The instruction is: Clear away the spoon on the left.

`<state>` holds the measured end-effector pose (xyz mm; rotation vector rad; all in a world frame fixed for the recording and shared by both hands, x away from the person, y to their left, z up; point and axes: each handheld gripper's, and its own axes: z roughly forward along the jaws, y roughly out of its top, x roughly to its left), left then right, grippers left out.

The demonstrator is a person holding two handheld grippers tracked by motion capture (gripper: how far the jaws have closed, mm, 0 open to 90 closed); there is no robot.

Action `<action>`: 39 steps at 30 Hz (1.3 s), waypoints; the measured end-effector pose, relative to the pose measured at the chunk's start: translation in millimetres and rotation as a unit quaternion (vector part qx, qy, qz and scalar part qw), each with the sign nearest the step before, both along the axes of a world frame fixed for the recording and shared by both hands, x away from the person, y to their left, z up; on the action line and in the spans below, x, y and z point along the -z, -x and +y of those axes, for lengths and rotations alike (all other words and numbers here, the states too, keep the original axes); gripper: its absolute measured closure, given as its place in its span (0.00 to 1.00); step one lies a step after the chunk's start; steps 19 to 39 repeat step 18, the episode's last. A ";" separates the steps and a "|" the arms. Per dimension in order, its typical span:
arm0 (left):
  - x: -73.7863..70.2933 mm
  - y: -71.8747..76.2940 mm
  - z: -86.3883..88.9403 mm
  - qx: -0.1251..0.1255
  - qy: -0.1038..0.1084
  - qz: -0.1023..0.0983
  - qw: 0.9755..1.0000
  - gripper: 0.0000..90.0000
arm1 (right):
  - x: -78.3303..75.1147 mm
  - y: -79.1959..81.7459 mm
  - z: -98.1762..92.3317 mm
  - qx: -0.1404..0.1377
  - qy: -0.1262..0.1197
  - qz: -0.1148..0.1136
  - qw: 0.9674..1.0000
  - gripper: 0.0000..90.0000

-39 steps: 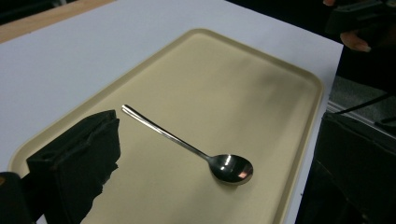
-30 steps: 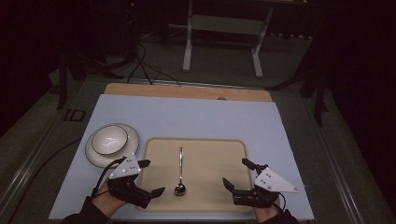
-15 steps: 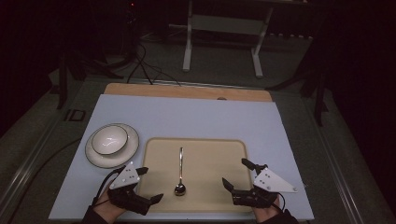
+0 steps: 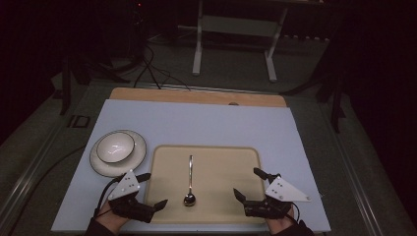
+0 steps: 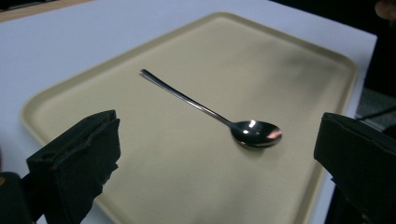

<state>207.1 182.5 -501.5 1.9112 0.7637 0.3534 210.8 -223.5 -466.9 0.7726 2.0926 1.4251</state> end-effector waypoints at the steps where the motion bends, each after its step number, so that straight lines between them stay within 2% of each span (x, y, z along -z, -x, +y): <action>1: -0.1 -0.9 1.5 -0.005 0.001 0.000 1.000 0.01 | 0.2 -0.1 0.1 0.000 0.000 0.001 1.000 0.13; 5: -0.7 -4.9 5.9 -0.033 0.010 -0.002 0.999 0.01 | 0.9 -0.8 -0.1 0.000 0.006 -0.001 1.000 0.13; 9: -1.0 -7.1 9.2 -0.043 0.021 -0.004 0.999 0.01 | 0.9 -0.8 0.1 0.001 0.008 0.001 1.000 0.13; 14: -1.7 -5.7 9.3 -0.044 0.018 -0.012 0.999 0.01 | 0.8 -0.4 0.5 0.001 0.009 0.001 1.000 0.13; 39: -0.6 -6.7 10.3 -0.048 0.017 -0.011 0.999 0.01 | 1.4 -1.2 0.7 0.001 0.010 0.003 1.000 0.13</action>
